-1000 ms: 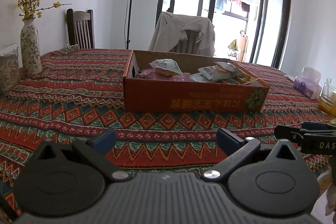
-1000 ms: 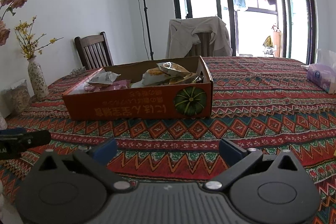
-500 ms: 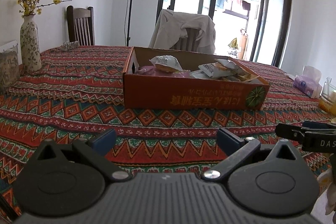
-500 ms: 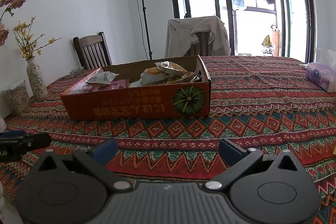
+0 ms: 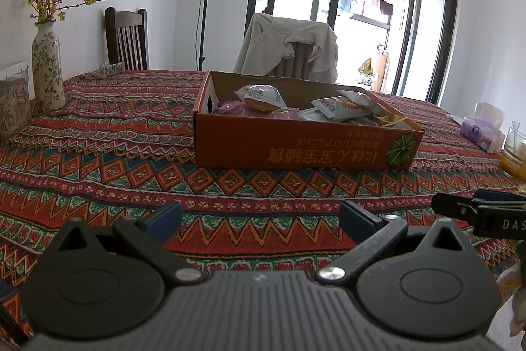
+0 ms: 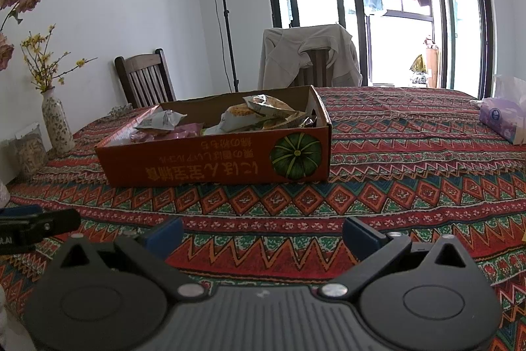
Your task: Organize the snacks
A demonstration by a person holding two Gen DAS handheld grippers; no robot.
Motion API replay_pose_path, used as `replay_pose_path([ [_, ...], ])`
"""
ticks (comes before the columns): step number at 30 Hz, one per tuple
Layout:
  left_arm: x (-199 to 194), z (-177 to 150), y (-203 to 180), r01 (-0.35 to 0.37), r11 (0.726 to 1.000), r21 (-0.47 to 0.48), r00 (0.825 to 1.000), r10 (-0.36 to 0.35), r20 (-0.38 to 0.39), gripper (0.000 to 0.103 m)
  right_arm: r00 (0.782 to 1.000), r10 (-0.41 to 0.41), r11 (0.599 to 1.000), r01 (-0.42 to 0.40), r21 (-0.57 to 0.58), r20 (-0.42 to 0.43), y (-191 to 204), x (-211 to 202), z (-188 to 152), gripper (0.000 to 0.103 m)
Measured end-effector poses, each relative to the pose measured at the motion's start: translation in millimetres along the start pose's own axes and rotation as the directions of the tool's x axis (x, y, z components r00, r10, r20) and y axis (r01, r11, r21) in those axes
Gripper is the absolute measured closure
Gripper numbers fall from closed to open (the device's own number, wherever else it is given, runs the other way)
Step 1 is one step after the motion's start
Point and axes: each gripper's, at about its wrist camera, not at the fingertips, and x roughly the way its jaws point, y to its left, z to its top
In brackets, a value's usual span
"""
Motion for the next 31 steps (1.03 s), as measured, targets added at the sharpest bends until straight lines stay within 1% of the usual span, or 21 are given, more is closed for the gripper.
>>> replay_pose_path([
  [19,-0.4,-1.3,-0.3,-0.001,1.000,-0.007,1.000,0.001,0.000,0.000,1.000,0.000,1.000,0.000,-0.001,-0.002,0.1,-0.2,0.2,0.000],
  [28,-0.5,-0.8,1.5,-0.003,1.000,-0.010,1.000,0.003,0.009,0.000,1.000,0.000,1.000,0.000,-0.002,-0.013,-0.6,1.4,-6.0,0.000],
  [31,1.5,0.2,3.6,0.012,1.000,-0.024,1.000,-0.012,0.000,0.000,1.000,0.001,1.000,-0.001,-0.002,-0.020,-1.8,4.5,-6.0,0.000],
])
